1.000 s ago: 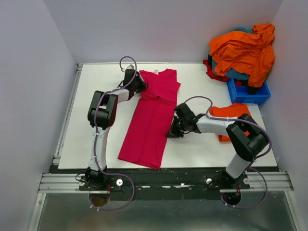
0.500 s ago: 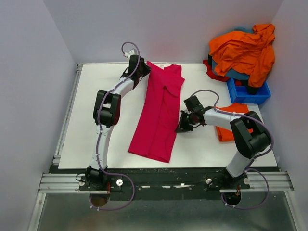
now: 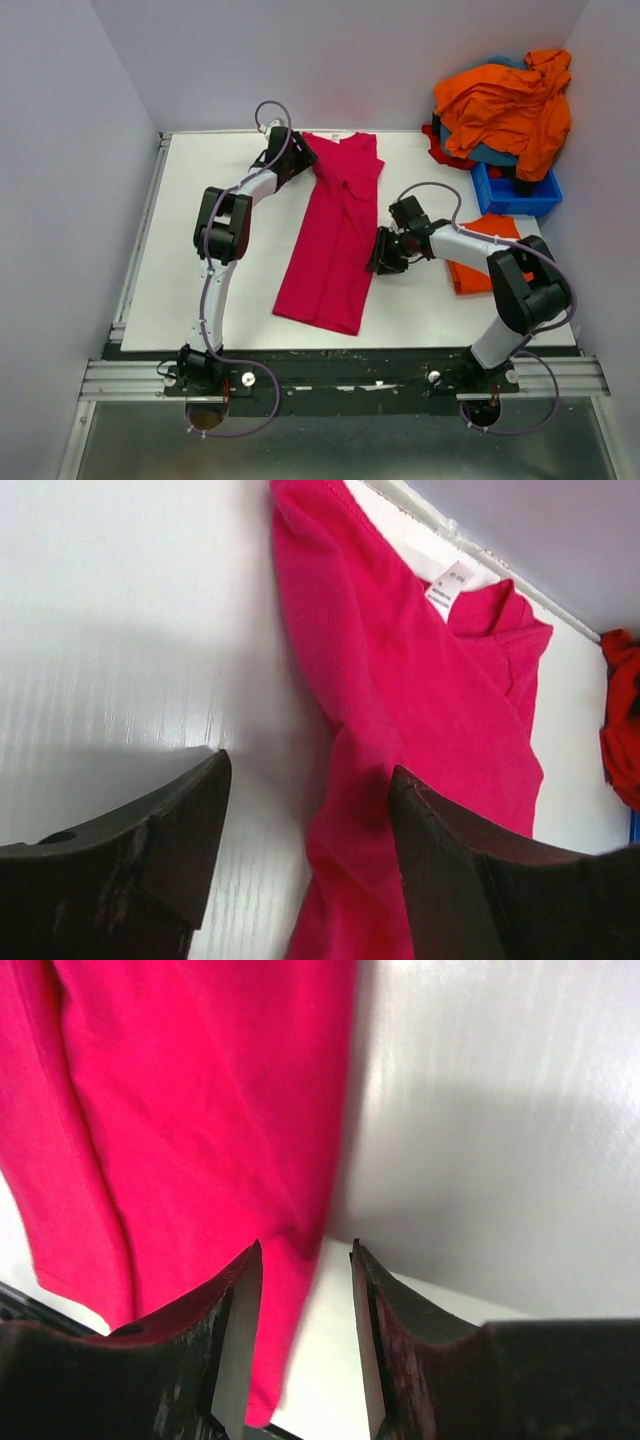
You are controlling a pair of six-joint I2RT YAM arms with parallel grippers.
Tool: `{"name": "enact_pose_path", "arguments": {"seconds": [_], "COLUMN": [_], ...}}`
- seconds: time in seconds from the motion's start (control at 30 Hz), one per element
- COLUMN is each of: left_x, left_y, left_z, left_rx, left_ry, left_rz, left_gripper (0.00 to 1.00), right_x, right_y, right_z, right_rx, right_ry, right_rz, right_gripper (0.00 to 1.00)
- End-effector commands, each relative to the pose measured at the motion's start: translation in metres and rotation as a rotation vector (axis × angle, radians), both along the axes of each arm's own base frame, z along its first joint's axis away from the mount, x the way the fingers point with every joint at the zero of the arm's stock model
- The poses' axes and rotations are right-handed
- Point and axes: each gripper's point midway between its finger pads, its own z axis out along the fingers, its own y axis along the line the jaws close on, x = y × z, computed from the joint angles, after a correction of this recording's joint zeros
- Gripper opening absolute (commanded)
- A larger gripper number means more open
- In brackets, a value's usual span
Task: Fold and stack the t-shirts
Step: Rotate the tshirt 90 degrees
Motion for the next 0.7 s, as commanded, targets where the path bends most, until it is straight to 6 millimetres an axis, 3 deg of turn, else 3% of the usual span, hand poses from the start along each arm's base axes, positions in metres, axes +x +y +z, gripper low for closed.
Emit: {"name": "enact_pose_path", "arguments": {"seconds": [0.0, 0.17, 0.37, 0.43, 0.67], "left_x": [-0.024, -0.060, -0.136, -0.169, -0.282], "left_y": [0.005, 0.018, 0.031, 0.037, 0.068], "left_z": [0.025, 0.047, 0.041, 0.043, 0.009], "left_rx": [0.066, 0.120, 0.161, 0.191, 0.273], "left_ry": [0.008, 0.011, 0.123, 0.157, 0.345], "left_rz": [-0.071, -0.113, -0.170, -0.168, -0.172], "left_gripper": [0.75, 0.91, 0.94, 0.93, 0.74], "right_x": [-0.024, -0.055, -0.094, -0.108, -0.142], "right_y": [-0.013, -0.013, 0.003, 0.011, 0.031], "right_z": [-0.002, 0.001, 0.005, 0.006, 0.002], "right_rx": [-0.017, 0.037, 0.073, 0.090, 0.139], "right_ry": [0.012, 0.023, 0.036, 0.045, 0.075], "right_rz": [0.044, 0.060, 0.122, 0.145, 0.161], "right_gripper": [0.50, 0.52, 0.52, 0.52, 0.51]}}
